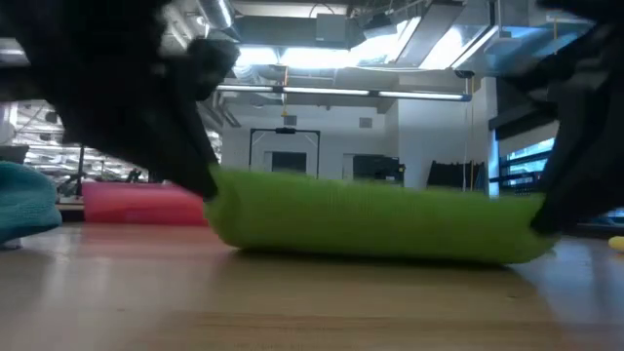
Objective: Roll microfiber towels into tight, uniform cylinder then place into a basket
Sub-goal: Roll the green microfiber towel
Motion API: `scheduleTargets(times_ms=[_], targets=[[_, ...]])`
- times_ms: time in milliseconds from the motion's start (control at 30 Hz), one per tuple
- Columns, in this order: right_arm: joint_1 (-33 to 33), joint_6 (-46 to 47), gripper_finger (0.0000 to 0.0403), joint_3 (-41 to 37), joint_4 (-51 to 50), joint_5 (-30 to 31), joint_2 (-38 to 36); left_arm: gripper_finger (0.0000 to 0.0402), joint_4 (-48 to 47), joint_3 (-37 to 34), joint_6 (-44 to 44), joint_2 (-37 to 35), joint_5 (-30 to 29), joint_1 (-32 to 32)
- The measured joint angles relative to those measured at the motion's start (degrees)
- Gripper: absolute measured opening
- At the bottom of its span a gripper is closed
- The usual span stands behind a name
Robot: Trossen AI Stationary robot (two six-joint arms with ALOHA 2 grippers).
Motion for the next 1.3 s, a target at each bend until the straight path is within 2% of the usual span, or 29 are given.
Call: scheduleTargets(times_ms=[167,333,467,633,733,1033,1200,1300], targets=[[0.78,2.92,0.0007,-4.14,6.12,-0.24,-5.70,0.0000,-0.01,0.02,-2.02,-3.05,7.22,0.14],[-0.01,3.10,0.0007,-14.36,23.43,-6.01,-10.72,0.0000,0.77,-0.28,-2.38,-3.83,13.83,2.10],[-2.69,4.42,0.0006,-22.75,38.32,-12.48,-11.31,0.0000,2.84,-2.16,-3.28,-3.83,17.43,3.90],[-5.43,7.69,0.0006,-29.99,50.02,-15.02,-11.33,0.0000,5.67,-5.34,-5.68,-3.85,22.11,6.93],[-6.83,9.97,0.0006,-31.49,51.17,-15.00,-11.38,0.0000,7.75,-7.52,-7.26,-3.85,24.80,8.91],[-8.47,12.78,0.0006,-32.29,48.93,-15.20,-11.42,0.0003,10.46,-9.31,-8.18,-3.85,25.88,12.52],[-8.45,12.49,0.0012,-32.05,48.49,-16.11,-11.42,0.0037,10.87,-8.70,-8.12,-3.85,25.89,12.34],[-7.75,11.79,0.0008,-30.80,48.32,-16.89,-11.40,0.0064,10.88,-8.50,-8.14,-3.84,23.89,12.26]])
